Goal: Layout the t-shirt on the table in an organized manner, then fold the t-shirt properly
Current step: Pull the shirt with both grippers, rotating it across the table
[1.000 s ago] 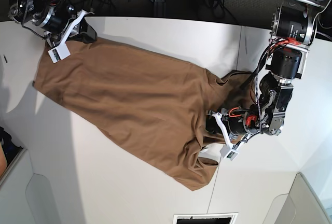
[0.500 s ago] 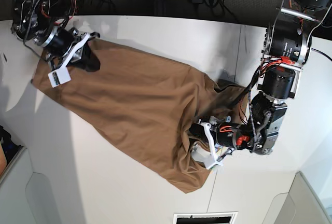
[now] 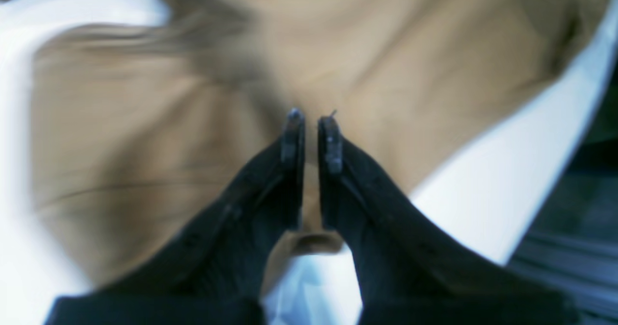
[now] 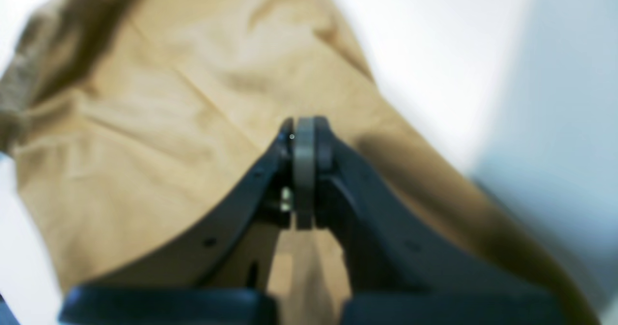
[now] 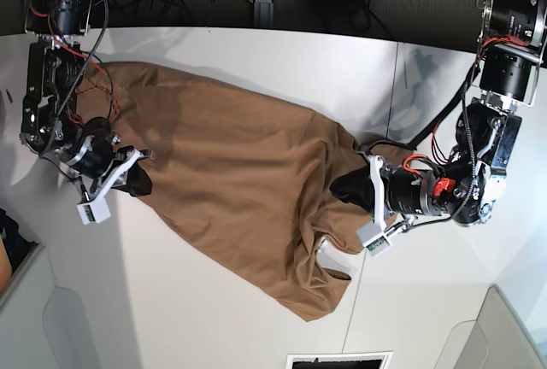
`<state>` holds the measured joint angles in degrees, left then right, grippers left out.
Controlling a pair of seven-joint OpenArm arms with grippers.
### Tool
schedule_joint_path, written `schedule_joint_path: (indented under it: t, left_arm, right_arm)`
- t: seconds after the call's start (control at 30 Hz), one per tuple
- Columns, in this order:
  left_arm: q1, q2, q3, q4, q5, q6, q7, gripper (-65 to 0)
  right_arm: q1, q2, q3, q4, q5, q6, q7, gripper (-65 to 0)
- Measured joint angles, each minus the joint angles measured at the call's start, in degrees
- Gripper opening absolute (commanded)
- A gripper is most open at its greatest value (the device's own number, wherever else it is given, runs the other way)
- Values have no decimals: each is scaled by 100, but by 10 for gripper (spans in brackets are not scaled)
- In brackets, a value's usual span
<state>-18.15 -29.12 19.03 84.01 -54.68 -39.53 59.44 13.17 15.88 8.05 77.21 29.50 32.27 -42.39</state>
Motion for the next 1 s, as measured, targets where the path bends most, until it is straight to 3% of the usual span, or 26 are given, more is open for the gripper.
schedule_joint_path:
  t: [0.1,0.2,0.4,0.57,0.8,1.0]
  left_arm:
    - [459,68,15,57,101,0,4,-578]
    - [732,31,9,-4,688,2,-26,-578]
    - [675,-109,9,-697,1239,-111,-1045,-578]
    - [348,-52,-35,-1506,1443,-164,-1589,-578]
    - [-682,584,-37,-2653,2079,74,-1561,-578]
    - [-1410,979,-35,-3565,2199,138,-1539,-579]
  right_arm:
    - [315,-20,-367,-481,-374,13,223,-650]
    - [435,9,-439,-728,-767,11,280,-650]
    - [468,538,-433,-752,-802,-83,476,-650]
    - [201,651,-433,-752,-50,-118,-72,-650]
    - [-538,640,-400,-544,640,-55,151,-650]
    - [-1467,522,-389,304,975,-11,203,-650]
